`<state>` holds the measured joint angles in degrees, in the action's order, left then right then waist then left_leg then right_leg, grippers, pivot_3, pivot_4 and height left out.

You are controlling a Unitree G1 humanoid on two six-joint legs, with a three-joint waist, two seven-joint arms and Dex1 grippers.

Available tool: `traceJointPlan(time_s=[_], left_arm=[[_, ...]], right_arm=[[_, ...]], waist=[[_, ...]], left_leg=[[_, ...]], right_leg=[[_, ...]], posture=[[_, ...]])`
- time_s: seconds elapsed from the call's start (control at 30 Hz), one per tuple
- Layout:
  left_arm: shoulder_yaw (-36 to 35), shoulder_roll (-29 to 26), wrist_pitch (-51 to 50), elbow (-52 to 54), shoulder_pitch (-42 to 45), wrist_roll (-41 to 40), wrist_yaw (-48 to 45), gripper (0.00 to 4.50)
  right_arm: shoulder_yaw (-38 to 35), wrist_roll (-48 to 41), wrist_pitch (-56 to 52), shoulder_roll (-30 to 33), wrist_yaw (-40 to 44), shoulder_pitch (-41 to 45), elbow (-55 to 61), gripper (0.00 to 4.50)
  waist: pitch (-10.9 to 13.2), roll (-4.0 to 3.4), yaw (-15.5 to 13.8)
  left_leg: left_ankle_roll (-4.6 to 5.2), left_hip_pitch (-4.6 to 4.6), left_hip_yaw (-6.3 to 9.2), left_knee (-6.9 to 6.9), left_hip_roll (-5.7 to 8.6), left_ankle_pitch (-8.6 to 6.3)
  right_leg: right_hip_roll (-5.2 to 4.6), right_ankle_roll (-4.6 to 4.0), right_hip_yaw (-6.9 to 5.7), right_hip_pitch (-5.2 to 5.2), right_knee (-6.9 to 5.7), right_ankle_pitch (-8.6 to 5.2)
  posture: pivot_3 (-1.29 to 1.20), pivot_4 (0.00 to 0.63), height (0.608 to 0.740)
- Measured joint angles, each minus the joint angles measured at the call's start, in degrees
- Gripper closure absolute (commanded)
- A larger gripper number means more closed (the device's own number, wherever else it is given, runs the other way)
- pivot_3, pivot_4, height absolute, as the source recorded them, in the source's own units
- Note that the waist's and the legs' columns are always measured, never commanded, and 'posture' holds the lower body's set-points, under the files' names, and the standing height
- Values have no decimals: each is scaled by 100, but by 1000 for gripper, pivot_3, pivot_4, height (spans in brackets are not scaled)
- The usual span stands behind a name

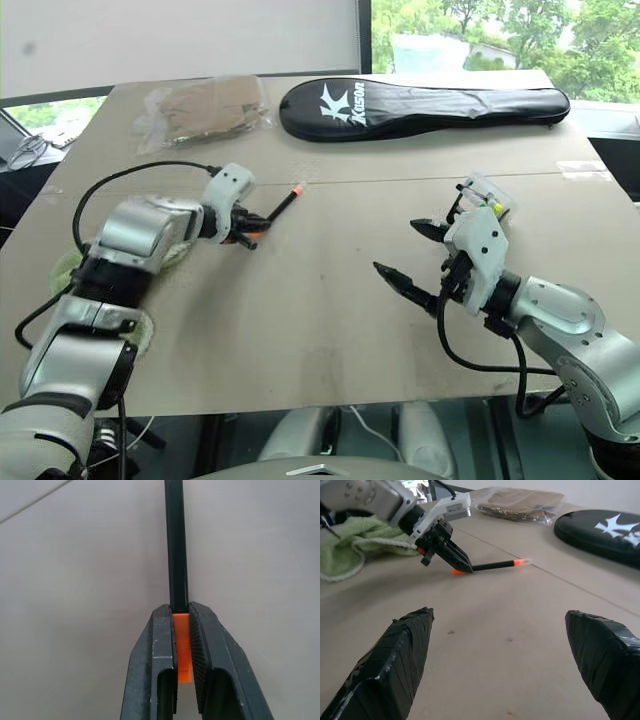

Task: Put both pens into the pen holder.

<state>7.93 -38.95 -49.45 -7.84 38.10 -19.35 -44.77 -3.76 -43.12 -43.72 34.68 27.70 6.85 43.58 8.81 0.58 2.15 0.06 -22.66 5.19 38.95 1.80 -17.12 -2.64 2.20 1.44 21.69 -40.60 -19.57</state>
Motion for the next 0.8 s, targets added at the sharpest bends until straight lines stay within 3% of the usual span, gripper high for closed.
traceJointPlan(time_s=[0.2, 0.47, 0.5, 0.63, 0.77, 0.8], left_arm=[[-1025, -67, 1287, 2206, -1284, -859, -904, 4472], [-940, -10, 2086, 3399, -2219, -761, -912, 4472], [-909, -12, 2138, 3436, -2272, -730, -907, 4500], [-775, -13, 2262, 3429, -2409, -650, -916, 4500], [-729, -4, 2557, 3307, -2467, -531, -955, 4500], [-722, 24, 2669, 3217, -2486, -479, -969, 4500]], right_arm=[[380, -717, -840, -953, -531, 802, -956, 0], [61, -1511, -1249, -1519, -928, 1672, -1712, 0], [22, -1603, -1265, -1540, -956, 1694, -1734, 542], [-114, -2056, -1408, -1598, -1145, 1858, -1772, 1893], [-182, -2367, -1466, -1623, -1393, 1966, -1785, 4030], [-158, -2490, -1480, -1666, -1413, 1966, -1755, 4333]], waist=[[3, 5, 52], [4, 5, -9], [4, 5, 2], [4, 4, 34], [4, 4, 32], [5, 3, 36]], left_leg=[[1, 4, -10, 5, -1, -1], [5, -6, 5, 5, 5, -3], [5, -4, 3, 5, 5, -3], [5, -3, 3, 4, 2, -3], [5, -3, 1, 4, 3, -3], [5, -3, 0, 4, 3, -3]], right_leg=[[0, 0, 12, -2, 0, 0], [-3, 0, -9, -5, 0, 0], [-2, 0, -7, -5, -2, 0], [2, 0, -8, -3, -6, 0], [2, 0, -8, -3, -5, 0], [2, 0, -7, -3, -5, 0]], posture=[[0, 150, 740], [0, 150, 740], [0, 150, 740], [0, 150, 740], [0, 150, 740], [0, 150, 740]])
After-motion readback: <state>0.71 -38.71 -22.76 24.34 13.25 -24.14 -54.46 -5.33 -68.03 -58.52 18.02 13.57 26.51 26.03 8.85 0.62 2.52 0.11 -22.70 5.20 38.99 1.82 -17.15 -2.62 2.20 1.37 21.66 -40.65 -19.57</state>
